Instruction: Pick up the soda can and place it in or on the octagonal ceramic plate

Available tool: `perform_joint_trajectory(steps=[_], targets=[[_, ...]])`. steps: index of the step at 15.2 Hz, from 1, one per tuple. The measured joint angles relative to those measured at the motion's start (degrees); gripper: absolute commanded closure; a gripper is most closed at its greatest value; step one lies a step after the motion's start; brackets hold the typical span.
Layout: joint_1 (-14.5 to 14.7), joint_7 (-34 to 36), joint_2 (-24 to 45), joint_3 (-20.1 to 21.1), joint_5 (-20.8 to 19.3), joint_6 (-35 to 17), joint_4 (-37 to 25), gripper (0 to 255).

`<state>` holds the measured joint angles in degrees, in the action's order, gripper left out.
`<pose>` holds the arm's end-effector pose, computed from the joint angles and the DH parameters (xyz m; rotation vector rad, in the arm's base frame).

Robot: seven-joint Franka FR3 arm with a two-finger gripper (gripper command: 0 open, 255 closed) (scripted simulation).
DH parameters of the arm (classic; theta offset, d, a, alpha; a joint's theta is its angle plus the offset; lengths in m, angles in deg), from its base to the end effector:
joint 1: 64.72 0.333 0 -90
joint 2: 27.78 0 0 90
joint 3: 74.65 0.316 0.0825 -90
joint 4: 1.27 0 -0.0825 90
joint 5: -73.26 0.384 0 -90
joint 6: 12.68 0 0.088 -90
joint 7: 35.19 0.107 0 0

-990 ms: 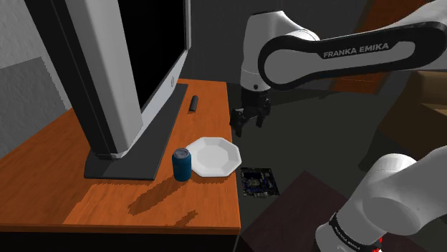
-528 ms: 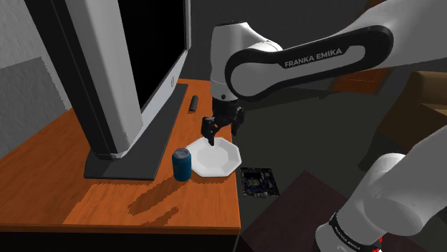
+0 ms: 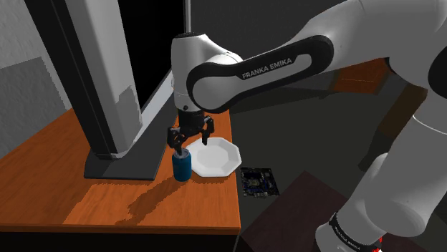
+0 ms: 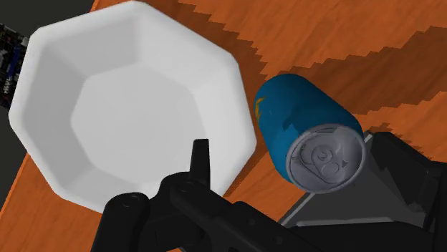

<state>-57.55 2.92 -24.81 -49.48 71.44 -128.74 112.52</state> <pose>0.4797 0.2984 0.4397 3.1292 -0.1363 -0.0033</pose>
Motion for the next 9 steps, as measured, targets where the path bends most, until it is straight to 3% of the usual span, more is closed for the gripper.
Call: perform_joint_trajectory(steps=[3, 9], targets=[[1.3, 2.58, 5.15, 0.68, -2.13, -0.88, -4.05, 0], [1.62, 3.42, 7.19, 0.56, -3.21, -4.79, -2.02, 0]])
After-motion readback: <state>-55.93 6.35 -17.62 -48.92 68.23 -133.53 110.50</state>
